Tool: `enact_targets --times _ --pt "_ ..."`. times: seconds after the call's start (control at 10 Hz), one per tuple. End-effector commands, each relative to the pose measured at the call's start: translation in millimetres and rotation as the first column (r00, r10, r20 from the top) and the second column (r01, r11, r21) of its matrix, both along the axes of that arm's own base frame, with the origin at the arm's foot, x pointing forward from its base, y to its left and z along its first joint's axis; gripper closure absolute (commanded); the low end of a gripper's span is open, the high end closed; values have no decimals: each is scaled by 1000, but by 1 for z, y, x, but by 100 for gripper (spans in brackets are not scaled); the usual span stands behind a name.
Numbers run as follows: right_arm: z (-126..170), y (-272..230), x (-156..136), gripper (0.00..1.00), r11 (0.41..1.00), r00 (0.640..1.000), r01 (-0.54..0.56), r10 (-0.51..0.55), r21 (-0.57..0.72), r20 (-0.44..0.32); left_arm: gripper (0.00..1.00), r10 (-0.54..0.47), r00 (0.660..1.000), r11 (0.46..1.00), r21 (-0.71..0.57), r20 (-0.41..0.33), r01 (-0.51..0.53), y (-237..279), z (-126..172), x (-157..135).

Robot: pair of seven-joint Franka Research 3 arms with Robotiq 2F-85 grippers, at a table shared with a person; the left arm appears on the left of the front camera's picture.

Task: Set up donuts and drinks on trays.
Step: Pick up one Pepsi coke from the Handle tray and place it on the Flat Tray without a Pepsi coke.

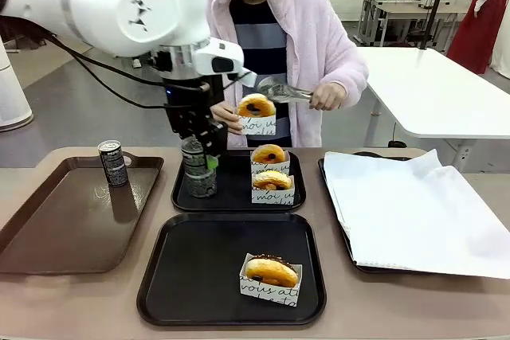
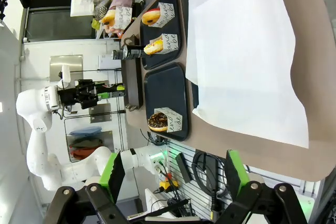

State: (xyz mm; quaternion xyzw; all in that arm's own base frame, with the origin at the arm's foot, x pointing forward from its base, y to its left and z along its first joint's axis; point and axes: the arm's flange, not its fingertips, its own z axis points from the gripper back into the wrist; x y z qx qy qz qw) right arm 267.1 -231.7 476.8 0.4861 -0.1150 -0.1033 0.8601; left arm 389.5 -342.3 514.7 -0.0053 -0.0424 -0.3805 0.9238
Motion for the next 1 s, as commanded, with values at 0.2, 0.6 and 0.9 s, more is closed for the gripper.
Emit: enact_targets --times 0.2,0.6,0.9 --pt "-1 0 1 0 1000 1000 -5 5 17 22 42 -60 997 998 7 -54 60 -13 -19 10" --pt "-1 0 1 0 1000 1000 -5 5 17 22 42 -82 995 993 80 -50 85 133 28 -103" --pt "-1 0 1 0 1000 1000 -5 5 17 22 42 -74 997 993 92 -39 77 136 29 -96"
